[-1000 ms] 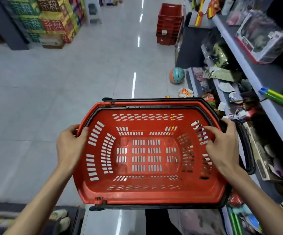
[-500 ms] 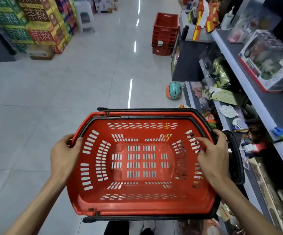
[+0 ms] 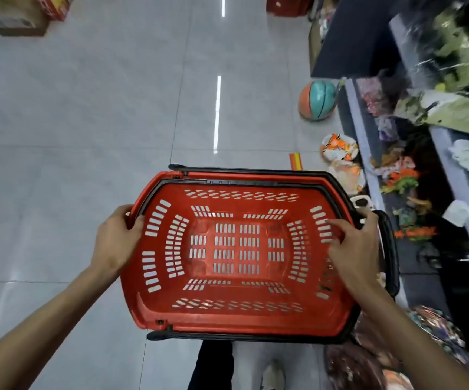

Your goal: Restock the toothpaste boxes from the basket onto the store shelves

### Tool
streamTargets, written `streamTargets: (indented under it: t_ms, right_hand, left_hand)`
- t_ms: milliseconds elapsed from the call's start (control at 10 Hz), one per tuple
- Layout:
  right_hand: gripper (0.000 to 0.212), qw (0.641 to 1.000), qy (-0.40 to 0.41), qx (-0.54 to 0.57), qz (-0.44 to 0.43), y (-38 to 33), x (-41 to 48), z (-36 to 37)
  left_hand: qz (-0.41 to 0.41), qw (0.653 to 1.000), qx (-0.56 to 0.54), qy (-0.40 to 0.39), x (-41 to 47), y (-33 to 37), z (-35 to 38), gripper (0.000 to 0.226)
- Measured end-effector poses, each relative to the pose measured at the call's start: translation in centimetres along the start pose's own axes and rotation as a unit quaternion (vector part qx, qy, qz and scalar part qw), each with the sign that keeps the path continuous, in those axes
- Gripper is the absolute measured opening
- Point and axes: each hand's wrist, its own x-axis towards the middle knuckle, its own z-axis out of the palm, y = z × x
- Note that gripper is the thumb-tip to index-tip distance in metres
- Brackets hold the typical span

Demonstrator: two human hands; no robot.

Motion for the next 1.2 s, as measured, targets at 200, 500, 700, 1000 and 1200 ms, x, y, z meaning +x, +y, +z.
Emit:
streamTargets:
  t_ms: [200,500,700,1000,1200]
  right_hand:
    - [0.037,0.998,-0.041,0.018,0.035,3.2,3.7,16.0]
    - [0.031,0.995,-0.096,0.004,0.021,7.8,6.2,32.5]
    - [0.018,0.993,-0.119,-0.003,0.023,8.6,6.0,36.1]
    - [0.024,0.991,-0.100,-0.019,0.089,3.8,5.4,32.3]
    - [0.025,0.980,-0.076,0.143,0.117,-4.2,5.4,23.5]
  left_hand:
    - [-0.036,0.999,0.011,-0.036,9.5,-8.4,9.8,0.043]
    - [-0.102,0.991,0.021,-0.084,17.4,-19.8,20.7,0.044]
    - [-0.227,0.961,-0.137,-0.078,19.5,-22.3,23.5,0.030]
    - [-0.223,0.937,-0.260,-0.063,17.5,-16.2,20.9,0.036]
    - [-0.198,0.902,-0.375,-0.074,12.8,-6.4,15.1,0.032]
